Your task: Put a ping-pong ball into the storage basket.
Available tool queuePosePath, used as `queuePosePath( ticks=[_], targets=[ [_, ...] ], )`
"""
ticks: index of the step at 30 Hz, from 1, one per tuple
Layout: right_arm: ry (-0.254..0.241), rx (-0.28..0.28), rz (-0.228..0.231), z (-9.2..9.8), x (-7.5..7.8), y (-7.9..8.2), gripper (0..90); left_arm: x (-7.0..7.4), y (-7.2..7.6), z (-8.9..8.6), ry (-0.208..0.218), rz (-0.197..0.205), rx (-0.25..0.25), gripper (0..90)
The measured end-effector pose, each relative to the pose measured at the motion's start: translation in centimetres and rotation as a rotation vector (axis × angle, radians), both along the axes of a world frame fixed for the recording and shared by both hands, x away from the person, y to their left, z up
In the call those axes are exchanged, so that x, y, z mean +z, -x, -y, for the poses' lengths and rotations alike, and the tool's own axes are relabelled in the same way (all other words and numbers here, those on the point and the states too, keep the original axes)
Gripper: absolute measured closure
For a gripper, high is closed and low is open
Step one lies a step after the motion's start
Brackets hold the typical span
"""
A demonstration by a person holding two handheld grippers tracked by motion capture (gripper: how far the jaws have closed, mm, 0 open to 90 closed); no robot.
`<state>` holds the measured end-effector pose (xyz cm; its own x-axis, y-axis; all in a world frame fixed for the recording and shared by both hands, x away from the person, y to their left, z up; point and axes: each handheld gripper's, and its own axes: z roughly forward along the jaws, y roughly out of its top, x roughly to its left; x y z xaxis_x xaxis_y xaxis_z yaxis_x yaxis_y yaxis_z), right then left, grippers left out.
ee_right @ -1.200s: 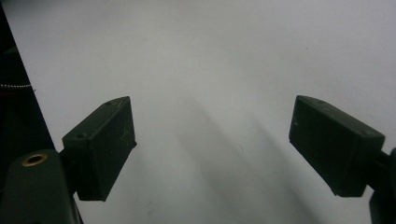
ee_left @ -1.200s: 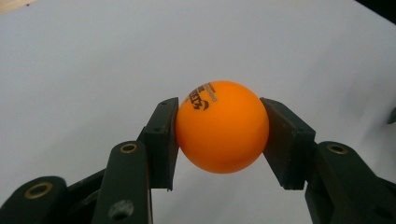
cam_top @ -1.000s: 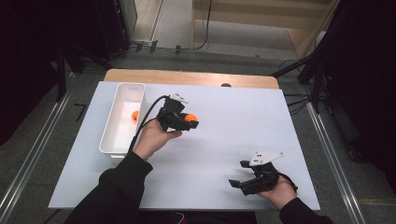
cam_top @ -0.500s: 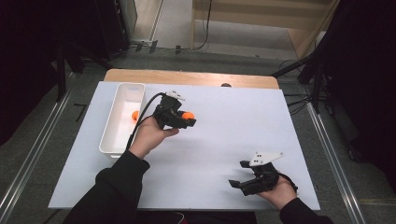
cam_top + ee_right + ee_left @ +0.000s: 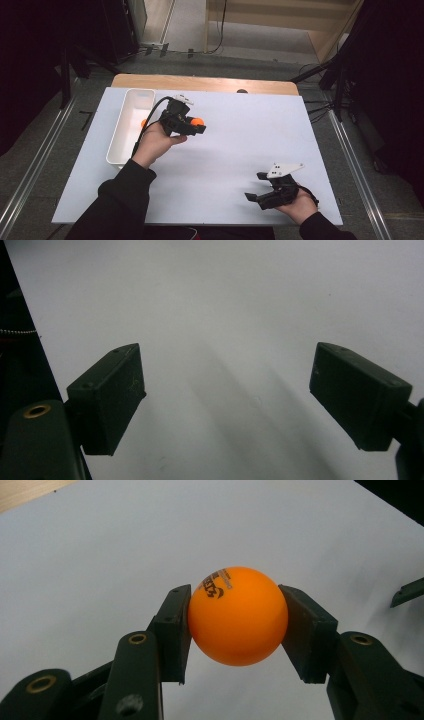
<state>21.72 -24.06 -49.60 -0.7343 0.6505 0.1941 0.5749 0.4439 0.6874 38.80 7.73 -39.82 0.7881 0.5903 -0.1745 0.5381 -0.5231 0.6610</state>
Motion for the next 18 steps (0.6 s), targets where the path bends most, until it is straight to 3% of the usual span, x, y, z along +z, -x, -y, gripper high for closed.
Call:
queuePosePath(
  ticks=[18],
  targets=[
    [-0.001, 0.0, 0.0, 0.0, 0.0, 0.0, 13.1, 0.9, -0.2, -1.1, 0.002, -0.003, -0.007, 50.4]
  ],
)
